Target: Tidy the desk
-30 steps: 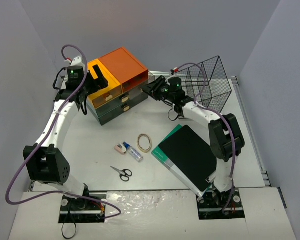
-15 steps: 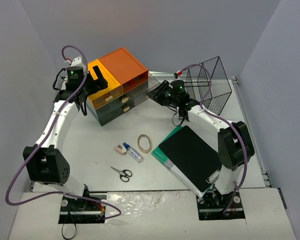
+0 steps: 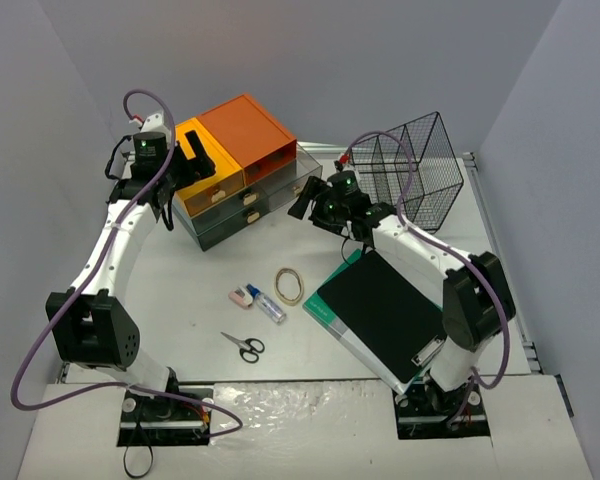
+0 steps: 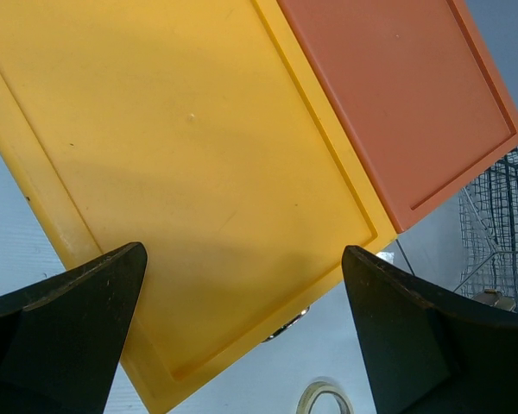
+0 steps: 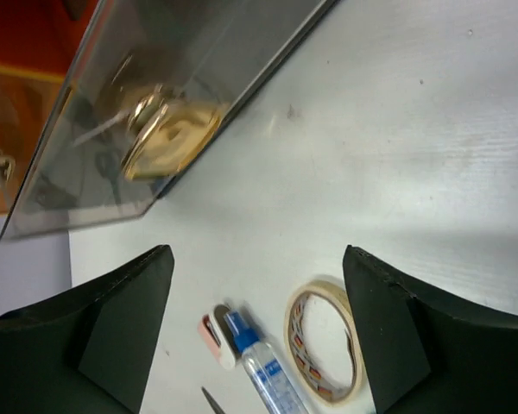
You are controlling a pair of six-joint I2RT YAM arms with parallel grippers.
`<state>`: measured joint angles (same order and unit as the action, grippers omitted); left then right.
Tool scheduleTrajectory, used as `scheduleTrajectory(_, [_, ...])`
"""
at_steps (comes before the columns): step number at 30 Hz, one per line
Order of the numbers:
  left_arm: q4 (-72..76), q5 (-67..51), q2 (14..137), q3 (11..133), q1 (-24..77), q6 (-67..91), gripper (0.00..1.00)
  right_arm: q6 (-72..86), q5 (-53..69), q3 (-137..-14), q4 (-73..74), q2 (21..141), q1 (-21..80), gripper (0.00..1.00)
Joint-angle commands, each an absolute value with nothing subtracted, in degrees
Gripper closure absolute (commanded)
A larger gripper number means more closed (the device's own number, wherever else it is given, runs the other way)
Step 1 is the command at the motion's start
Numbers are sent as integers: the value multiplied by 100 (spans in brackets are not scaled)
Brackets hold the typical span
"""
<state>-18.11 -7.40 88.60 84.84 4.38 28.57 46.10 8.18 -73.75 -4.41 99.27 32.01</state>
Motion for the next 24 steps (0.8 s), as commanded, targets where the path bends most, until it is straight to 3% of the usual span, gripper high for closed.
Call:
scheduleTrajectory(1, [-2617,-595,8848,8567,360,2789,3,4058,393,-7465,116,9032,3488,23])
scheduleTrajectory(5, [-2656,-565,8839,8574,360,2764,3,3649,81,-7364,841,9040,3917,25])
scheduleTrajectory(12, [-2679,-522,8815,8587,360,2704,3,3227,-236,-6738,958,9435,4727,37])
scheduleTrajectory(24, [-2697,-510,8858,8609,360,2698,3,2634,-696,-7054,992,10303,5721,49])
